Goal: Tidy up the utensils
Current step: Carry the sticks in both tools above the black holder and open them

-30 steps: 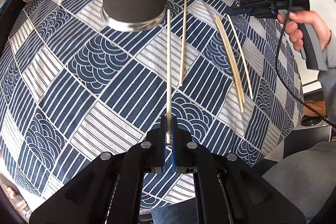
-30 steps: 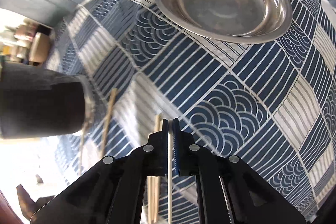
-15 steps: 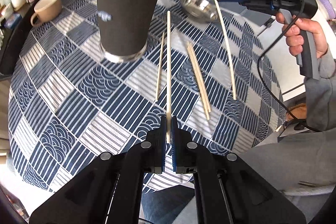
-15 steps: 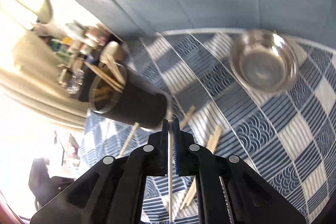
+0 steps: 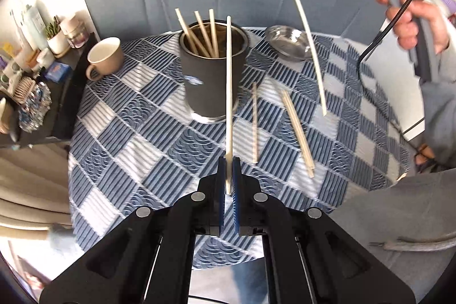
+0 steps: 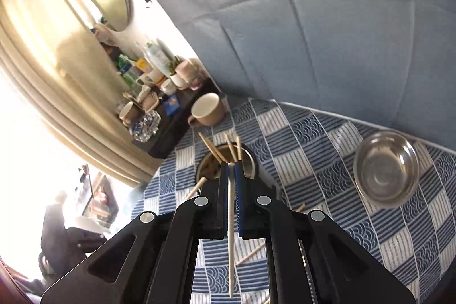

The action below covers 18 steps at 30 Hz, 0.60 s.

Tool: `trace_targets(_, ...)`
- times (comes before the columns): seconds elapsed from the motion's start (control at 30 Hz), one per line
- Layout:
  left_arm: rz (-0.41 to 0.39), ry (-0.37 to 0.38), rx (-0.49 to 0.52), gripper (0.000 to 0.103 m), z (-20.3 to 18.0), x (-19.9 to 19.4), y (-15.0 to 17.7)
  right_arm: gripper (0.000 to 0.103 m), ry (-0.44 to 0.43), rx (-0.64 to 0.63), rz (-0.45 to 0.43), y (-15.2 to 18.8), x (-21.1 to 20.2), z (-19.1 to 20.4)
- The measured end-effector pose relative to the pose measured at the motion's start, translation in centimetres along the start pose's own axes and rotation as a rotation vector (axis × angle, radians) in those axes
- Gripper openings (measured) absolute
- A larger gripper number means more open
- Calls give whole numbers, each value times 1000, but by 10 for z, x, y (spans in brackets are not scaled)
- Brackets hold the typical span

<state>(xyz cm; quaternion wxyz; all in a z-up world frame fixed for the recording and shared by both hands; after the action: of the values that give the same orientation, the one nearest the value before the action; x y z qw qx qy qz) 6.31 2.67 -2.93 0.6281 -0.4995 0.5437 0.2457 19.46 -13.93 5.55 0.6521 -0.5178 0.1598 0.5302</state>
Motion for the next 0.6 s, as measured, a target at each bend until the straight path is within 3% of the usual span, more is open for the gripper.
trace_targets(0.1, 20, 56, -3, 4, 8, -4, -5, 4, -35, -19, -12, -13, 0, 10)
trace_targets(0.33, 44, -19, 26, 4, 26, -1, -27, 4, -34, -50, -73, -45, -3, 18)
trace_targets(0.6, 38, -35, 70, 4, 27, -1, -63, 4, -37, -83, -84, -80, 12, 27)
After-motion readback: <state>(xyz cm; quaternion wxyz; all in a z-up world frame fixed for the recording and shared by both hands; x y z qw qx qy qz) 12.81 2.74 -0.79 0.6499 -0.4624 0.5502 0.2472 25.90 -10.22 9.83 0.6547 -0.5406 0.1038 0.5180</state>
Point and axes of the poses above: each gripper's, at about its wrist camera, not at the fingertips, and x roughly the way its jaws point, z to its left, y to its underside, the point moved 8 cm from there along x, roughly the way its jaws point, and after that the axes turned 7 degrees about z, right-handed, at the moved point
